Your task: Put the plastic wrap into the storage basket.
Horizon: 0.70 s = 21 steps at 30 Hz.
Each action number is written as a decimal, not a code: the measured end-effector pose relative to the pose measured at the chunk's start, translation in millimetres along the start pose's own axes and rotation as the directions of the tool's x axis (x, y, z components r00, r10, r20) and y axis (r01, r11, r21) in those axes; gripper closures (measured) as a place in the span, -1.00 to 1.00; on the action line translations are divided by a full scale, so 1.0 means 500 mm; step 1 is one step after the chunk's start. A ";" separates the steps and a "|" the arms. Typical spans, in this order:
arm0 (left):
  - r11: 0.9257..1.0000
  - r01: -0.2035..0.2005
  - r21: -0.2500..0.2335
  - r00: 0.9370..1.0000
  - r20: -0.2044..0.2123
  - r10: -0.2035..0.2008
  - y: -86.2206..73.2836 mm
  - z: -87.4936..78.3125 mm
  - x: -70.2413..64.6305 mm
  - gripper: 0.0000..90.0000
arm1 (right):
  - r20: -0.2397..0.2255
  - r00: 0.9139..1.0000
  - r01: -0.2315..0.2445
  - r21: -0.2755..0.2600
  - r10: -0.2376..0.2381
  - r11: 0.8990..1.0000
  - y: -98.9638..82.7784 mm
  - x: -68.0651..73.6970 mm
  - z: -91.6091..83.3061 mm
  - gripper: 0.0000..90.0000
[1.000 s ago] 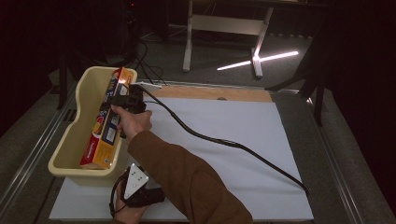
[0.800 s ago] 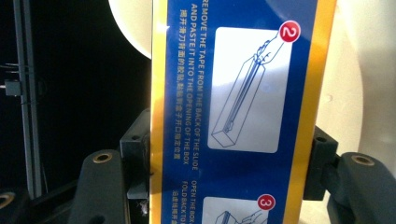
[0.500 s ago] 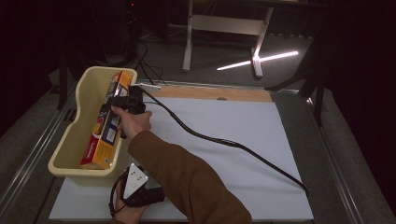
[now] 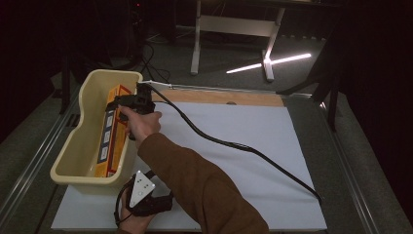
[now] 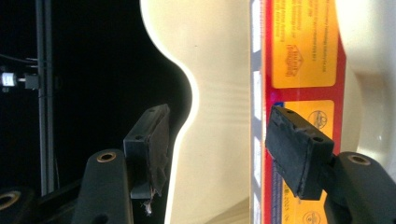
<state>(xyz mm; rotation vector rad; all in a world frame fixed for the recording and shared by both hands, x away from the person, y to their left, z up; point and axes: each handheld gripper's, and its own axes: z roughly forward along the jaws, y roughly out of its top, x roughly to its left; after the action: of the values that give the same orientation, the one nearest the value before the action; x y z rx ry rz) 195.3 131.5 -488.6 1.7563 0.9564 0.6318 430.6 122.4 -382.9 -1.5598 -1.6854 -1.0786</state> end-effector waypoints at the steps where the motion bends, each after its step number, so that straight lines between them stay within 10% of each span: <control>1: 1.000 -0.001 0.001 1.000 0.000 0.001 0.000 0.000 0.000 -0.67 | 0.000 1.000 0.000 0.000 0.000 1.000 0.000 0.000 0.000 -0.13; 13: 1.000 -0.005 0.002 1.000 -0.006 0.005 -0.001 0.000 -0.001 -0.67 | 0.032 0.992 0.120 0.038 -0.121 0.992 -0.004 0.006 -0.027 -0.10; 21: 1.000 -0.008 0.003 1.000 -0.004 0.008 -0.001 0.001 -0.003 -0.67 | 0.069 0.964 0.253 0.064 -0.257 0.965 -0.011 0.010 -0.041 -0.09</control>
<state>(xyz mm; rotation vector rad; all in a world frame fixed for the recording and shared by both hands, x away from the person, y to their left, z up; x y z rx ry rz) 194.8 130.2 -489.3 1.7636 0.9535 0.6393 422.5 107.2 -369.5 -1.3920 -1.9941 -1.0988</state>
